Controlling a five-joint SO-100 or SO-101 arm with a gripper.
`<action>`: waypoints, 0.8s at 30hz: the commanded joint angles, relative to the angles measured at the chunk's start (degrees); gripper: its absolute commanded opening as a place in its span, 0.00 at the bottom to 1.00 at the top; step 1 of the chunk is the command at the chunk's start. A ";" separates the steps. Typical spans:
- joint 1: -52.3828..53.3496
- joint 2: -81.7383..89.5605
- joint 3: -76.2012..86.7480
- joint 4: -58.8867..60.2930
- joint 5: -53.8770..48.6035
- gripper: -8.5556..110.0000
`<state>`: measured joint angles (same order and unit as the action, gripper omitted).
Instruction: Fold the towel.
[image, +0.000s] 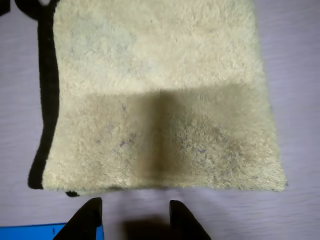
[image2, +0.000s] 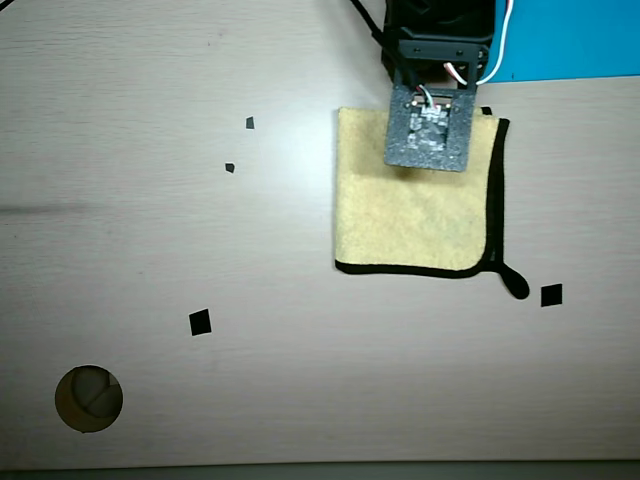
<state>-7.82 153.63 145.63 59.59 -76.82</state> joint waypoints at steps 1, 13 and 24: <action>-0.35 -0.26 -8.35 3.52 4.48 0.19; 9.93 -3.60 -5.01 -2.37 21.97 0.08; 17.31 -3.96 -1.85 -7.21 23.47 0.09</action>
<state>7.82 149.77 144.32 54.05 -53.35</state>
